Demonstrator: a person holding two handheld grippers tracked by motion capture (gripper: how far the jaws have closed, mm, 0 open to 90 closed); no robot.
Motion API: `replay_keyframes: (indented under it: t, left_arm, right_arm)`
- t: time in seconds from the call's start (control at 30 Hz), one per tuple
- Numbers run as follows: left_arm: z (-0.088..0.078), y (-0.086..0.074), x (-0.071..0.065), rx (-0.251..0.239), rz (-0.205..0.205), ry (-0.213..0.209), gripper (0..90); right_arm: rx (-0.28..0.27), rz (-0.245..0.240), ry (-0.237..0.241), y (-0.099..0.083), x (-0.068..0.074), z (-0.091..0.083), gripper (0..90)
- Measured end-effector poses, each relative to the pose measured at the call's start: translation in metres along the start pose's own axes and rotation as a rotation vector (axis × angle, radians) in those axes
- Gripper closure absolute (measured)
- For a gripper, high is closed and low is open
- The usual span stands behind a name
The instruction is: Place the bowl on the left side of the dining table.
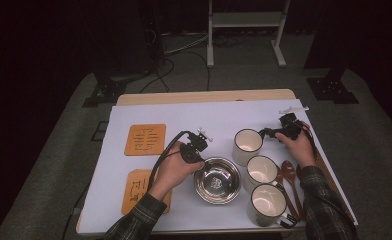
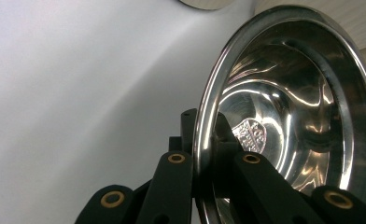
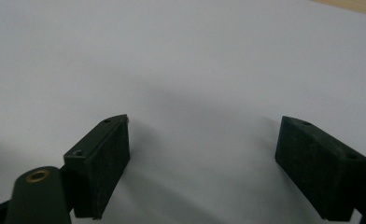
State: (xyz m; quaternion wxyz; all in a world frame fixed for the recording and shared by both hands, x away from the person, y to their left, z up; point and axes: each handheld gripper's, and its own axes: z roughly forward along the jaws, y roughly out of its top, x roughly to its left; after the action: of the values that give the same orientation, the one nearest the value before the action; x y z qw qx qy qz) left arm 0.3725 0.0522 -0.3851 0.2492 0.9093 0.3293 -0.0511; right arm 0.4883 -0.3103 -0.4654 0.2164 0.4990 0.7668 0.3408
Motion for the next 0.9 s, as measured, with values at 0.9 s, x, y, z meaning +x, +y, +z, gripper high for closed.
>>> replay_keyframes:
  t: [0.9]
  left_arm:
    - [-0.017,0.011,0.021,-0.024,0.000,0.006,87.6]
  right_arm:
    - [0.001,0.001,0.001,0.000,0.000,0.000,16.1]
